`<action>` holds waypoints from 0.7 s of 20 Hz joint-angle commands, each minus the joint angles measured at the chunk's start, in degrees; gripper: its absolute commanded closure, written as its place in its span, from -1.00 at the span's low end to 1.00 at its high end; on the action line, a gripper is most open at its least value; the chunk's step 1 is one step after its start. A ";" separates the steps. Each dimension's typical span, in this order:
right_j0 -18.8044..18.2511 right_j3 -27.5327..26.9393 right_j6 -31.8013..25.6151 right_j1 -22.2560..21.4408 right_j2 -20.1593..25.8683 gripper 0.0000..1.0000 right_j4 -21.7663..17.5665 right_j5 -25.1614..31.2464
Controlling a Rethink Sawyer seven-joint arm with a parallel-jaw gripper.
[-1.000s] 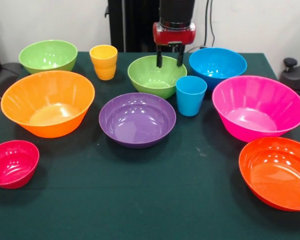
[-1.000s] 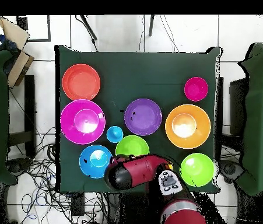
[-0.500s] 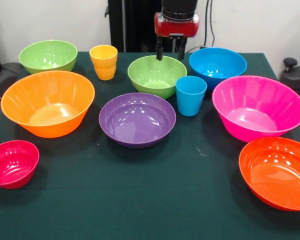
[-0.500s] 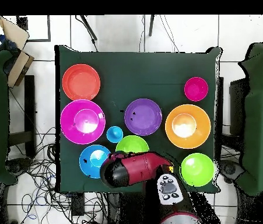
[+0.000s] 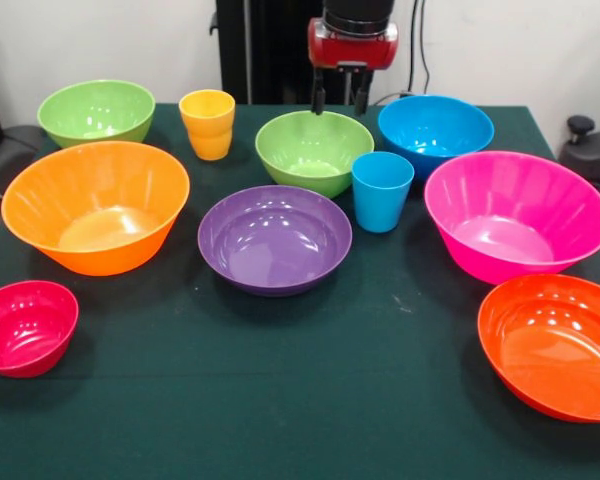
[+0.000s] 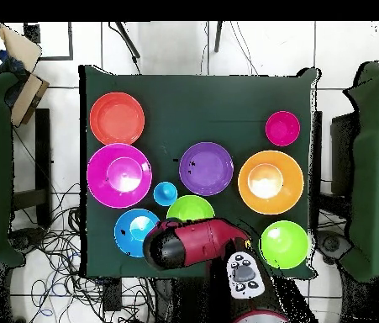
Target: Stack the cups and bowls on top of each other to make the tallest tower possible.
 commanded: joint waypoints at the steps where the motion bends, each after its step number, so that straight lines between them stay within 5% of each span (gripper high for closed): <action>1: 0.41 -3.35 1.91 0.99 4.72 -1.00 1.97 5.23; 14: -0.06 -3.81 1.19 0.58 5.50 -1.00 2.42 6.72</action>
